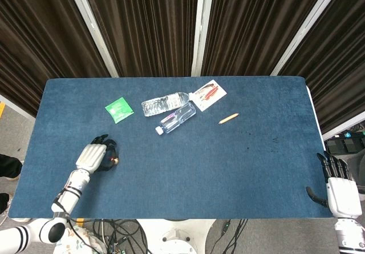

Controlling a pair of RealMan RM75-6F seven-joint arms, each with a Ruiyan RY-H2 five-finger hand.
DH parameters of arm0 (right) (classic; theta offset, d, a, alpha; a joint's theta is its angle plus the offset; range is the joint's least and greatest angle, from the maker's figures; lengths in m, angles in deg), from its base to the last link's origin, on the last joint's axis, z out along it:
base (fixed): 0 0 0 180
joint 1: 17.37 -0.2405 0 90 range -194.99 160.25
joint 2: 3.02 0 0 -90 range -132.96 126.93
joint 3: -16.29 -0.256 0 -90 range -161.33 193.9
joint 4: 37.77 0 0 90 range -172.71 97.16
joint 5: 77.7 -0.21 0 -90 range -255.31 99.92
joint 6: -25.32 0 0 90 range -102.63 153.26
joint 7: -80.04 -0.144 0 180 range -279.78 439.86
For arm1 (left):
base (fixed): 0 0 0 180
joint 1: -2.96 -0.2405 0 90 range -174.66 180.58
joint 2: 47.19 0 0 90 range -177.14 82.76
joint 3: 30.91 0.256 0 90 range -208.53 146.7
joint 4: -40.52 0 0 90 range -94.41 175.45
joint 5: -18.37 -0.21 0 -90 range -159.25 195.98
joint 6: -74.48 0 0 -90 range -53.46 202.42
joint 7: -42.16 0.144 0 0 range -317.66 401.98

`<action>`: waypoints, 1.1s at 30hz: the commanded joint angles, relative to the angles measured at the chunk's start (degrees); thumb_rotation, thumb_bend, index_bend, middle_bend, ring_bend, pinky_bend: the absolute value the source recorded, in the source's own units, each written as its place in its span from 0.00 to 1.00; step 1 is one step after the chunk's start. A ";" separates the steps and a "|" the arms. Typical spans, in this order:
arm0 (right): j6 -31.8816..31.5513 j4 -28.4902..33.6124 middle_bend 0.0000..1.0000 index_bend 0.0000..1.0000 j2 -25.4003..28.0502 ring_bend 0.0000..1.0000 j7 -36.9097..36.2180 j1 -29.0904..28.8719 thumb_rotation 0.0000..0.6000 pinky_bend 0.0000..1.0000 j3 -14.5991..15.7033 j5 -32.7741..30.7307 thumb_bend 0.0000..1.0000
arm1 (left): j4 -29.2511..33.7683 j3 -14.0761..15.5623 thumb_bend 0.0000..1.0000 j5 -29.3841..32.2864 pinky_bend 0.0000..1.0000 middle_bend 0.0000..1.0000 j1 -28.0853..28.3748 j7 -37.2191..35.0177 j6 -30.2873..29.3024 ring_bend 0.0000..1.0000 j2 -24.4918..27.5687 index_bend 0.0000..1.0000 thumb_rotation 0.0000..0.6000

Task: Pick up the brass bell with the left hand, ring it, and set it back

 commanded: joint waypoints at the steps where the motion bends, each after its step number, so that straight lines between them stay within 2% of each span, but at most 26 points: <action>1: 0.00 -0.05 0.00 0.00 -0.02 0.00 -0.05 0.01 1.00 0.00 0.01 0.02 0.16 | 0.14 -0.02 0.41 0.10 0.10 0.24 0.03 0.15 -0.07 0.03 0.07 0.56 1.00; 9: -0.06 -0.03 0.00 0.00 0.04 0.00 -0.10 0.01 1.00 0.00 -0.04 0.01 0.16 | 1.68 -0.21 0.43 -0.11 0.10 0.26 -0.16 1.02 -1.45 0.04 0.84 0.58 1.00; 14: -0.06 0.12 0.00 0.00 0.07 0.00 0.04 -0.05 1.00 0.00 -0.05 0.12 0.16 | 5.07 -1.15 0.43 -0.62 0.10 0.27 -0.62 1.54 -3.68 0.04 3.72 0.59 1.00; 18: -0.20 0.26 0.00 0.00 0.09 0.00 0.12 -0.08 1.00 0.00 -0.07 0.32 0.16 | 9.25 -3.26 0.43 -1.30 0.10 0.27 -1.76 1.84 -8.18 0.04 7.97 0.59 1.00; 22: -0.25 0.30 0.00 0.00 0.12 0.00 0.07 -0.06 1.00 0.00 -0.11 0.27 0.16 | 13.28 -6.42 0.43 -0.58 0.10 0.28 -3.64 -1.02 -12.52 0.05 12.90 0.60 1.00; 26: -0.08 0.23 0.00 0.00 0.06 0.00 0.12 -0.11 1.00 0.00 -0.08 0.20 0.16 | 12.59 -7.18 0.43 1.05 0.10 0.28 -4.29 6.47 -17.06 0.05 13.87 0.61 1.00; 28: -0.03 0.27 0.00 0.00 0.03 0.00 0.28 -0.16 1.00 0.00 -0.11 0.16 0.16 | 14.04 -6.25 0.43 1.05 0.10 0.28 -4.09 8.44 -16.59 0.05 13.50 0.61 1.00; 29: 0.00 0.32 0.00 0.00 0.02 0.00 0.33 -0.19 1.00 0.00 -0.12 0.14 0.16 | 16.18 -5.97 0.43 1.22 0.10 0.28 -4.07 5.43 -14.56 0.05 13.74 0.61 1.00; 31: 0.00 0.45 0.00 0.00 0.00 0.00 0.52 -0.22 1.00 0.00 -0.09 0.23 0.16 | 20.94 -5.71 0.43 0.58 0.10 0.28 -3.72 -7.47 -6.48 0.05 16.27 0.61 1.00; 32: 0.01 0.53 0.00 0.00 0.00 0.00 0.61 -0.25 1.00 0.00 -0.08 0.29 0.16 | 19.38 -4.96 0.44 -0.92 0.11 0.28 -3.27 -5.46 -6.05 0.05 17.05 0.61 1.00; 33: -0.04 0.62 0.00 0.00 0.00 0.00 0.67 -0.26 1.00 0.00 -0.07 0.36 0.16 | 15.90 -3.85 0.45 -2.94 0.11 0.28 -2.77 2.91 -8.65 0.05 16.44 0.61 1.00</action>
